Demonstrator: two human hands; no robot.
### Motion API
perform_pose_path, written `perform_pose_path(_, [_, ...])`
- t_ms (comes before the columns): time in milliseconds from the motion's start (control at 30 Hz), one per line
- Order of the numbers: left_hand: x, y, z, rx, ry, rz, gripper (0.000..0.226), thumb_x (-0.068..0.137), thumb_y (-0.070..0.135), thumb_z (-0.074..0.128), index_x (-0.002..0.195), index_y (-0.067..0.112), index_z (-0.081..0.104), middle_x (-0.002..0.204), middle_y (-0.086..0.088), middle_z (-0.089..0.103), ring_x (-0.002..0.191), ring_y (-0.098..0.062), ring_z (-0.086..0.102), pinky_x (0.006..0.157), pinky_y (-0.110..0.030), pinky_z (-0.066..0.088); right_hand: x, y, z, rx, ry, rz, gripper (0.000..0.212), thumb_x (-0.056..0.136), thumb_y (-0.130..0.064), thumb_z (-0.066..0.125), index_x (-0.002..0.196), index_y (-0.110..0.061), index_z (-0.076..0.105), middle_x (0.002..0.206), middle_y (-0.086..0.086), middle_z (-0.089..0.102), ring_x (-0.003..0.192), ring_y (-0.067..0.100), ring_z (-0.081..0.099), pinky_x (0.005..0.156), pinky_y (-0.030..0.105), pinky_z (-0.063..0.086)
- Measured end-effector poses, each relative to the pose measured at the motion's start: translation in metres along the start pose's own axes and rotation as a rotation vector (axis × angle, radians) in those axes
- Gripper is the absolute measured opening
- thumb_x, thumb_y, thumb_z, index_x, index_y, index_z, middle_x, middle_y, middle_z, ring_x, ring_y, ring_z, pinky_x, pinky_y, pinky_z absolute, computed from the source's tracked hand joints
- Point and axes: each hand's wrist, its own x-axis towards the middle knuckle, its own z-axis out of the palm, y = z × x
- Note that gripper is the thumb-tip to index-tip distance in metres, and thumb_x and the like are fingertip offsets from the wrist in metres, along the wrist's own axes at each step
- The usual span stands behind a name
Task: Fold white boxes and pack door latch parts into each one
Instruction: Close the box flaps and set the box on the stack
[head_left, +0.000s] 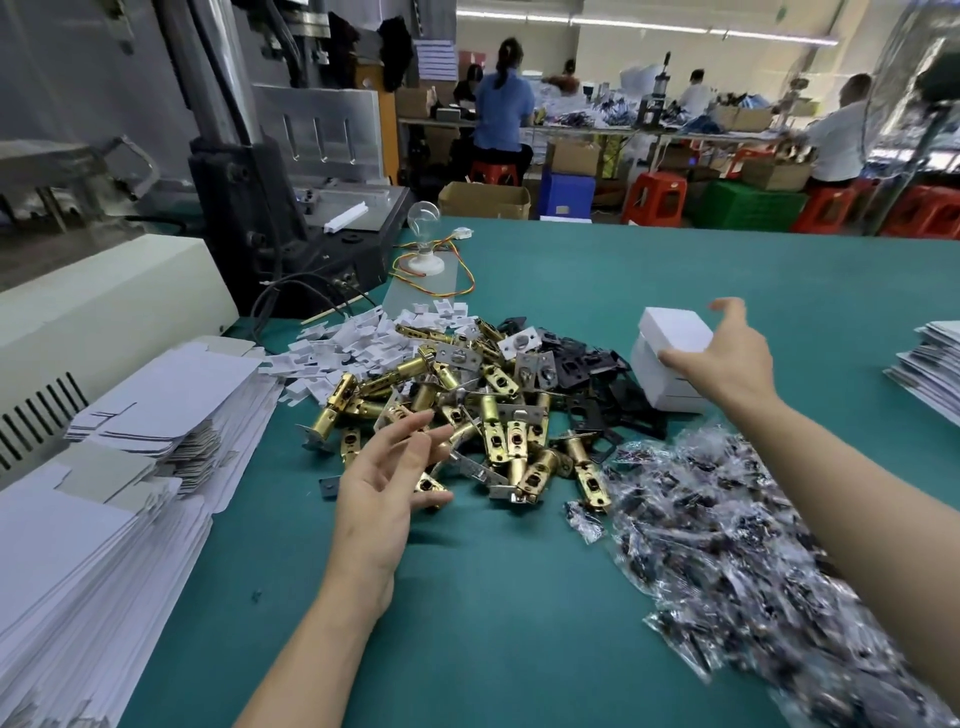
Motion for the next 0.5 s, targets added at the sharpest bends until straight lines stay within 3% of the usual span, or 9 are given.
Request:
perform_pose_path(167, [0.0,-0.003,-0.002,0.043,-0.02,-0.001,0.029,0.091,0.038,0.065,0.115,0.026,0.075,0.113,0.002,0.08,0.107,-0.014,0.075,0.068,-0.027,0.063,0.014,0.011,0.01,-0.091,-0.04,-0.002,0.076,0.08,-0.029,0.081,0.142,-0.009,0.043,0.123,0.026,0.062,0.118,0.045,0.055,0.082,0.041,0.043])
perform_pose_path(500, [0.001,-0.005,-0.001,0.07,-0.068,-0.012,0.032,0.091,0.04,0.064,0.116,0.021,0.073,0.112,0.002,0.081,0.106,-0.012,0.075,0.068,-0.026,0.062,0.011,0.01,0.014,-0.117,-0.079,0.061,0.07,0.085,-0.028,0.075,0.144,-0.008,0.043,0.133,0.027,0.05,0.126,0.045,0.046,0.095,0.045,0.044])
